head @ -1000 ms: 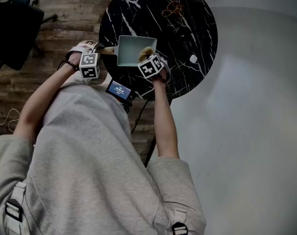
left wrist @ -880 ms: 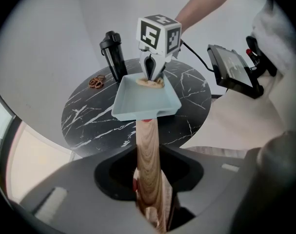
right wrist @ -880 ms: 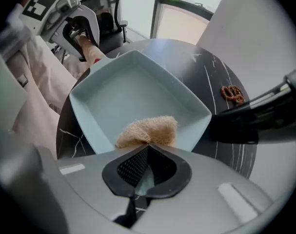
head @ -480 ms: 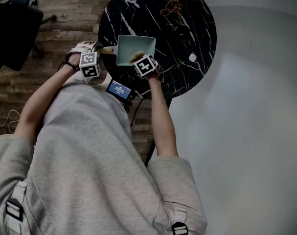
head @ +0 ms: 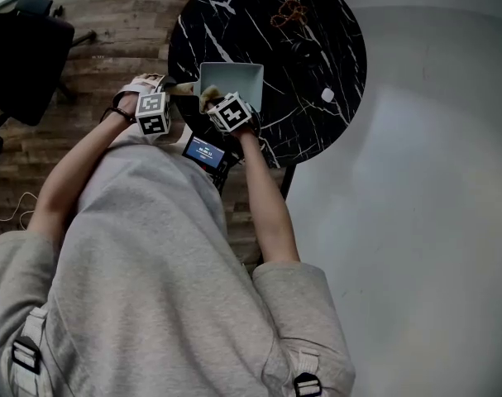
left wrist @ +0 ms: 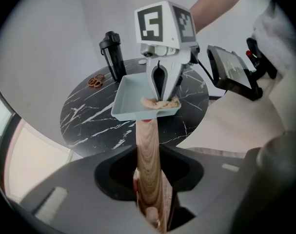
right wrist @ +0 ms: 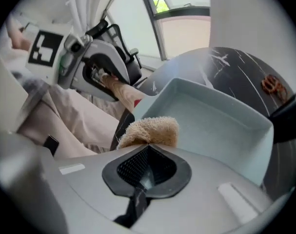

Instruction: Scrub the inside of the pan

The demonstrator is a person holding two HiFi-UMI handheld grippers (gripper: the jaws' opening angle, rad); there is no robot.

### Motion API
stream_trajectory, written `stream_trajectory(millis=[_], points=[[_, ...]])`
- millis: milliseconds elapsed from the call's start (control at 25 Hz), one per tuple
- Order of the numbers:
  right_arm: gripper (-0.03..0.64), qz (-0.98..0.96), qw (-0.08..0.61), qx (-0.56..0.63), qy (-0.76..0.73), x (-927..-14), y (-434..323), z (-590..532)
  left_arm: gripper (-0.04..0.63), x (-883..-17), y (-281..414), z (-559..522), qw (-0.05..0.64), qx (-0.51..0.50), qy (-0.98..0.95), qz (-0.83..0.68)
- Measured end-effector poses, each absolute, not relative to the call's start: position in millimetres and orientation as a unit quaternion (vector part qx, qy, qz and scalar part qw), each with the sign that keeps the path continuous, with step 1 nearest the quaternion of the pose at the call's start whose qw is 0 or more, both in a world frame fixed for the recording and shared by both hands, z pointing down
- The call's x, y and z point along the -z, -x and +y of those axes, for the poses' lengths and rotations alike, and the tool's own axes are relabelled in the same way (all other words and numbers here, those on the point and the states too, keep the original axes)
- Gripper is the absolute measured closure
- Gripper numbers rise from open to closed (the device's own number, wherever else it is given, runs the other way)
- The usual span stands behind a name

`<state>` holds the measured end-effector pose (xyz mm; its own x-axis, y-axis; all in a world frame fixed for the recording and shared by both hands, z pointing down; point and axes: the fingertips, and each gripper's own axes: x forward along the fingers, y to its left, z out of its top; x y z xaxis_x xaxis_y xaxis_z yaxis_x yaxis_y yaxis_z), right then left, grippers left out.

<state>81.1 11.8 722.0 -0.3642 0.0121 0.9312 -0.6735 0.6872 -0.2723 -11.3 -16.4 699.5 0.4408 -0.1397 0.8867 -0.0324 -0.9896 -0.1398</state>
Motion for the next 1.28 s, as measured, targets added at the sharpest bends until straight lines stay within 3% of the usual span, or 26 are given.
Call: stream_trajectory(millis=[160, 280, 400, 480, 880, 1280], points=[[0.606, -0.760, 0.430, -0.378, -0.307, -702, -100, 2, 0.456, -699, 12, -14, 0.055, 0.524, 0.849, 0.045], [0.606, -0.708, 0.513, -0.293, -0.387, -694, -152, 0, 0.457, -701, 14, -13, 0.064, 0.526, 0.847, 0.043], [0.606, -0.657, 0.606, -0.238, -0.380, -708, -186, 6, 0.456, -699, 13, -15, 0.084, 0.528, 0.844, 0.039], [0.605, -0.641, 0.633, -0.228, -0.370, -719, -194, 5, 0.457, -699, 11, -16, 0.092, 0.529, 0.843, 0.034], [0.605, -0.629, 0.633, -0.166, -0.420, -716, -204, -59, 0.457, -700, 9, -13, 0.095, 0.528, 0.843, 0.021], [0.606, -0.628, 0.590, -0.172, -0.477, -702, -212, -75, 0.457, -700, 9, -12, 0.086, 0.532, 0.842, 0.020]])
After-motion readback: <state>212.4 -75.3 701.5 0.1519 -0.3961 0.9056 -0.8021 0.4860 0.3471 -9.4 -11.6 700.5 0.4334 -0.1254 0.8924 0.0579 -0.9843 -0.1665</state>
